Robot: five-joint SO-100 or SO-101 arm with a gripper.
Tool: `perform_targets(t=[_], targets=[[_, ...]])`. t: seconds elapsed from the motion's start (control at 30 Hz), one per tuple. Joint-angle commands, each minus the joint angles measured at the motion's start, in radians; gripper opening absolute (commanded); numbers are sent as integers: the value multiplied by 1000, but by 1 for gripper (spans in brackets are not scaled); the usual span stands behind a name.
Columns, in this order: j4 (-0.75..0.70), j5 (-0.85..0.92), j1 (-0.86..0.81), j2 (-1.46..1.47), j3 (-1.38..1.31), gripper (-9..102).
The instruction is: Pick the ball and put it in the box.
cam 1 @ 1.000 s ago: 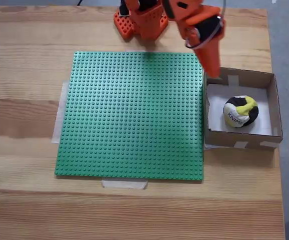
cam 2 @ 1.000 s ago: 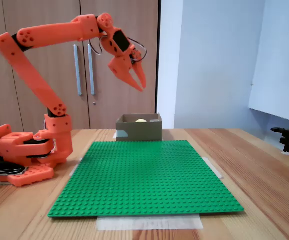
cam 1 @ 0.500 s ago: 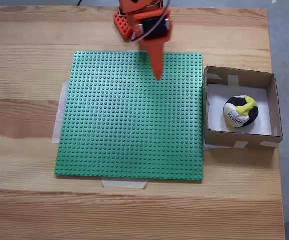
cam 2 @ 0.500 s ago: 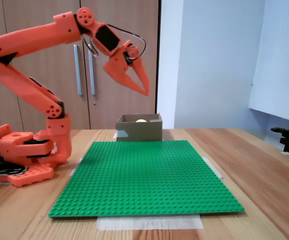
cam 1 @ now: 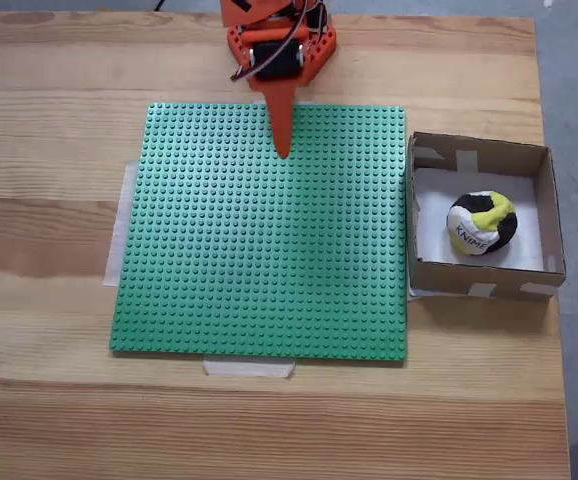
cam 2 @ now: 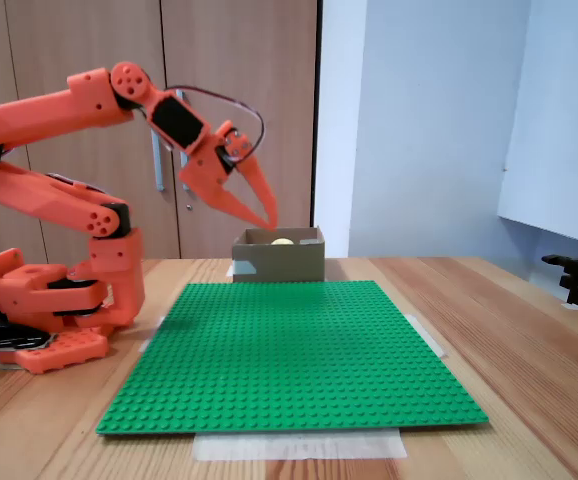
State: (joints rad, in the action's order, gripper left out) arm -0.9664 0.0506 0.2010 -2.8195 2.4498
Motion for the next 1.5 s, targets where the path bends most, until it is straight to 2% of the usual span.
perform_targets(t=[0.0,0.4,0.67,1.17,1.47], targets=[[43,3,-20,-58,37,-1],[169,9,-84,-146,253,-1],[190,14,-89,-245,368,-1],[21,-32,-91,-376,420,-1],[14,-9,-112,-403,459,-1]])
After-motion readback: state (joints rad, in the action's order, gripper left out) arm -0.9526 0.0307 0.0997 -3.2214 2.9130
